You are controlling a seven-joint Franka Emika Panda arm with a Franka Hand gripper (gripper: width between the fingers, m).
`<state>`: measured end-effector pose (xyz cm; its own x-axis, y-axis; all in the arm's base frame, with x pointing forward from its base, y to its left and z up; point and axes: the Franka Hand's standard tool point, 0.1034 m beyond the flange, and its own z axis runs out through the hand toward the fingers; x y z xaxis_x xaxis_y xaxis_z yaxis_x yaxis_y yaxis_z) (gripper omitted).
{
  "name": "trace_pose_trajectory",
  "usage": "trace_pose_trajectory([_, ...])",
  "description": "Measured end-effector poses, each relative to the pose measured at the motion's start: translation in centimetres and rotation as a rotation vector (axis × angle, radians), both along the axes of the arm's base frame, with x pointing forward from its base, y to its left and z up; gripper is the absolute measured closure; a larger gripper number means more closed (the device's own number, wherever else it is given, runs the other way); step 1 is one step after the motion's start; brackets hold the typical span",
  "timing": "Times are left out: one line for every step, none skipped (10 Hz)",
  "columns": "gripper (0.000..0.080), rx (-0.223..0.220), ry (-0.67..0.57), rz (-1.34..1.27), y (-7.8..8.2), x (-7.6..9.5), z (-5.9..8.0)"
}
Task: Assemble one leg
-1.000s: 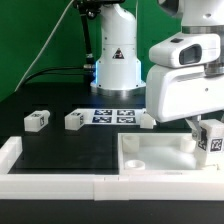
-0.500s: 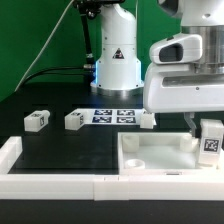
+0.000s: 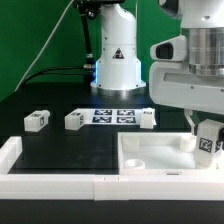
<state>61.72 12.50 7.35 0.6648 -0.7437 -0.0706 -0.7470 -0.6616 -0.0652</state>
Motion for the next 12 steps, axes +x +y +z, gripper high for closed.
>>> trace_pose_trajectory([0.0501,0.004,0.005,-0.061,0.0,0.0,0.0])
trace_pose_trajectory([0.0501,0.009,0.010,-0.105,0.1,0.0,0.0])
trace_pose_trajectory([0.0415,0.009,0.006,-0.068,0.1,0.0,0.0])
trace_pose_trajectory([0.0229,0.009,0.001,-0.020,0.1,0.0,0.0])
trace_pose_trajectory([0.0229,0.006,-0.005,0.044,0.1,0.0,0.0])
trace_pose_trajectory([0.0174,0.004,-0.019,0.184,0.2,0.0,0.0])
trace_pose_trajectory([0.0156,-0.003,-0.033,0.330,0.3,0.0,0.0])
trace_pose_trajectory([0.0156,-0.014,-0.044,0.468,0.4,0.0,0.0])
trace_pose_trajectory([0.0151,-0.029,-0.054,0.596,0.5,0.0,0.1])
trace_pose_trajectory([0.0151,-0.084,-0.064,0.792,0.9,0.2,0.2])
trace_pose_trajectory([0.0150,-0.093,-0.067,0.933,1.0,0.1,0.2])
trace_pose_trajectory([0.0150,-0.095,-0.070,1.028,0.6,0.2,0.2])
